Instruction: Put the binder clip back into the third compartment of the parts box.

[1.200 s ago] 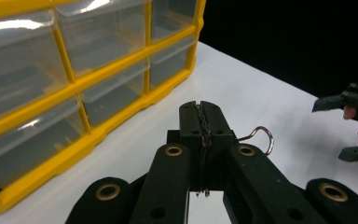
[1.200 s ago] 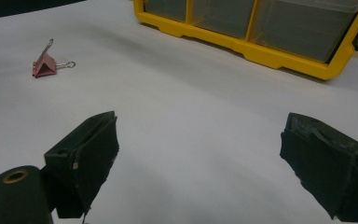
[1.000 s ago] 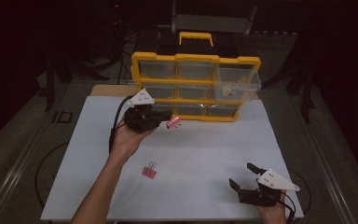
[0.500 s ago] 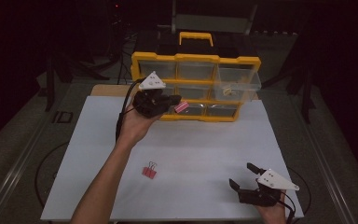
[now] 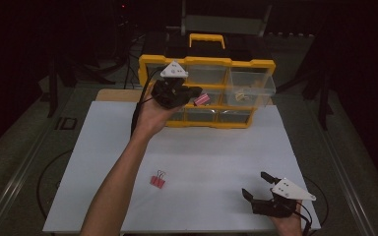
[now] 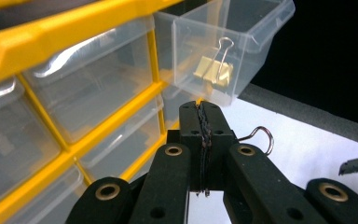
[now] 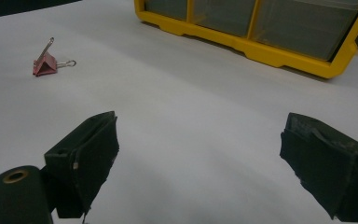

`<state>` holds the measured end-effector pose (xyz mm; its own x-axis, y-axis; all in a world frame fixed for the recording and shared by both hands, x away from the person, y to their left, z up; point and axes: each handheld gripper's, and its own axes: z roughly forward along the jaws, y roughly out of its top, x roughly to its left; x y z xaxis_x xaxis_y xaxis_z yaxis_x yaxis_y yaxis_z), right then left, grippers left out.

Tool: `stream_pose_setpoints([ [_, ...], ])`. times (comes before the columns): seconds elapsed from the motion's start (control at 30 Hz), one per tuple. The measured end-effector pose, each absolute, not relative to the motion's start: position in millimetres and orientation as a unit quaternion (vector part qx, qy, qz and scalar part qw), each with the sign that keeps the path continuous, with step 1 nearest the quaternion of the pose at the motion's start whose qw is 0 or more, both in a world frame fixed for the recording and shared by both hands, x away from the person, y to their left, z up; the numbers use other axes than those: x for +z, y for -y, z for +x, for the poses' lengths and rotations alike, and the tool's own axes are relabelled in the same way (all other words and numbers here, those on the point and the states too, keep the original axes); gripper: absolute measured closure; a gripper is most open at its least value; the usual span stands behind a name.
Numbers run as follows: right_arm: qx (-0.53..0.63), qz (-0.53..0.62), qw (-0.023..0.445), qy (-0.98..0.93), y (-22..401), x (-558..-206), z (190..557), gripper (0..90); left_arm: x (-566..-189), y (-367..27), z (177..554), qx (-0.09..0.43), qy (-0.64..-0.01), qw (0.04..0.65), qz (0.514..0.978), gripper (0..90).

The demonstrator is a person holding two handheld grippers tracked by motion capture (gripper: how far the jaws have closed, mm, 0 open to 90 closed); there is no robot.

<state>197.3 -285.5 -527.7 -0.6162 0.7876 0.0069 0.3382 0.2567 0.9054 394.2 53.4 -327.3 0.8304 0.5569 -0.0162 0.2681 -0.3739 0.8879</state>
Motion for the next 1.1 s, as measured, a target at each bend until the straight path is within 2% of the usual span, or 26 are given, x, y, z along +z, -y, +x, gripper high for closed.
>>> stream_pose_setpoints([
  [1.1,0.483,0.374,0.233,-0.756,287,-527,197,11.0,-283,4,427,0.132,-0.249,0.514,0.810,89.6],
])
